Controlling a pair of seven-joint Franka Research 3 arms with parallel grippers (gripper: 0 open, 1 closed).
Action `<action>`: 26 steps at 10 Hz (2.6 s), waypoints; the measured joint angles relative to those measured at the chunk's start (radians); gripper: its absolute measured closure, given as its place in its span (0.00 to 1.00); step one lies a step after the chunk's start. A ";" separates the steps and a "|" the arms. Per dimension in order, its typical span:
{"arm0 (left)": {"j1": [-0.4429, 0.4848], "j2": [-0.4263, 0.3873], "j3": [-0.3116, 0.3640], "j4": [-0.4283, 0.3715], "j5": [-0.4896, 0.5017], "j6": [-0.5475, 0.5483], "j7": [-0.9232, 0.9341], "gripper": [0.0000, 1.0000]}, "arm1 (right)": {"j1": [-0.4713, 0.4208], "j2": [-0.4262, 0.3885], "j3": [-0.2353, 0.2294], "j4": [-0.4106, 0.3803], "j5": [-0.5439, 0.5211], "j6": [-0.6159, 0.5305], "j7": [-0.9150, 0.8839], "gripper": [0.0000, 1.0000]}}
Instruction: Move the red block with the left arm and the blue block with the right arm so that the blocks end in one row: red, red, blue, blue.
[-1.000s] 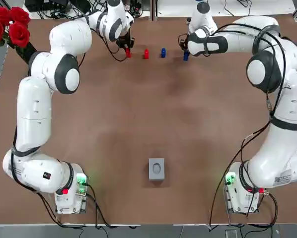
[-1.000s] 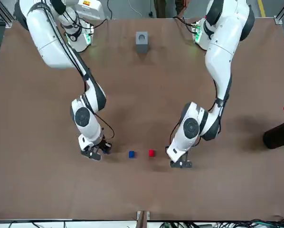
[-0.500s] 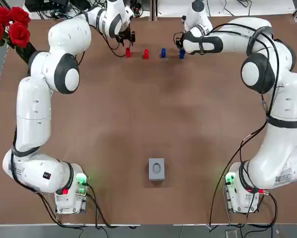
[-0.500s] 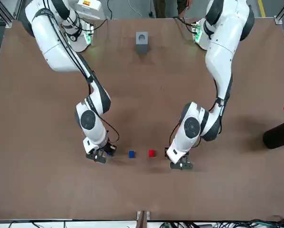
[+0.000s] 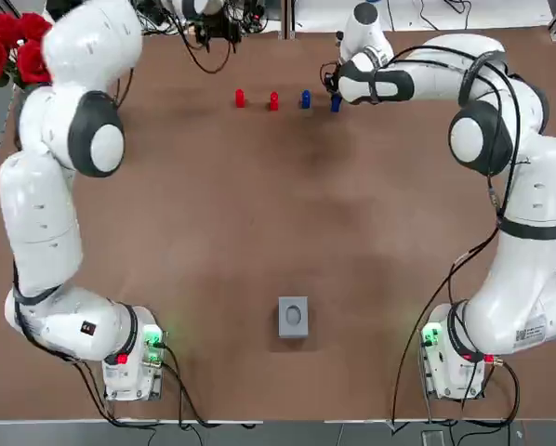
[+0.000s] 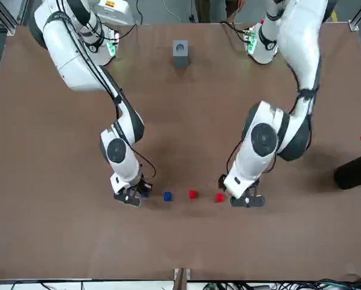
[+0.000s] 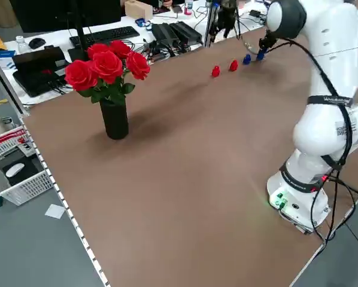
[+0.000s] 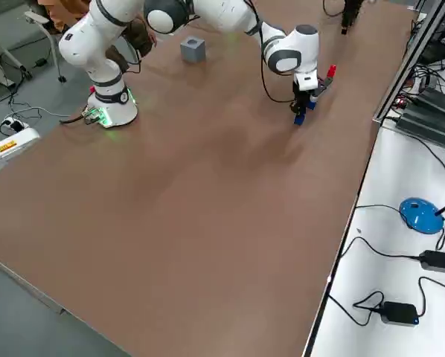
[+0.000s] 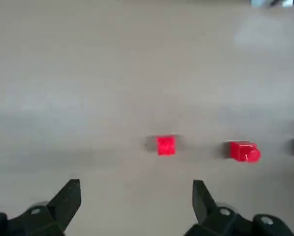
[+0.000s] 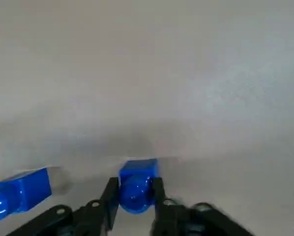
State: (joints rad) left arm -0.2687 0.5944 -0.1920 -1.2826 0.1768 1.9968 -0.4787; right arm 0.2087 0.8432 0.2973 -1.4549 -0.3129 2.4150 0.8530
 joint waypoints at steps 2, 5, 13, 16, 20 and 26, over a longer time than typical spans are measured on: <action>0.061 -0.205 0.021 -0.130 -0.055 -0.015 0.116 0.00 | 0.001 0.023 0.011 0.003 0.000 -0.014 0.003 0.55; 0.095 -0.533 0.145 -0.372 -0.180 -0.072 0.325 0.00 | 0.000 0.027 0.021 0.036 0.000 -0.065 0.005 0.53; 0.252 -0.706 0.129 -0.400 -0.213 -0.383 0.401 0.00 | -0.067 -0.300 0.044 -0.048 0.079 -0.242 -0.029 0.00; 0.259 -0.644 0.127 -0.291 -0.213 -0.383 0.403 0.00 | -0.118 -0.628 -0.122 -0.155 0.304 -0.506 -0.328 0.00; 0.262 -0.598 0.126 -0.246 -0.213 -0.389 0.404 0.01 | -0.149 -0.837 -0.320 -0.191 0.332 -0.742 -0.684 0.00; 0.270 -0.598 0.125 -0.239 -0.208 -0.420 0.404 0.01 | -0.218 -0.962 -0.360 -0.194 0.331 -0.865 -0.955 0.00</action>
State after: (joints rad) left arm 0.0012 -0.0040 -0.0670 -1.5216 -0.0313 1.5768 -0.0750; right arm -0.0095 -0.1193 -0.0623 -1.6491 0.0182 1.5500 -0.1019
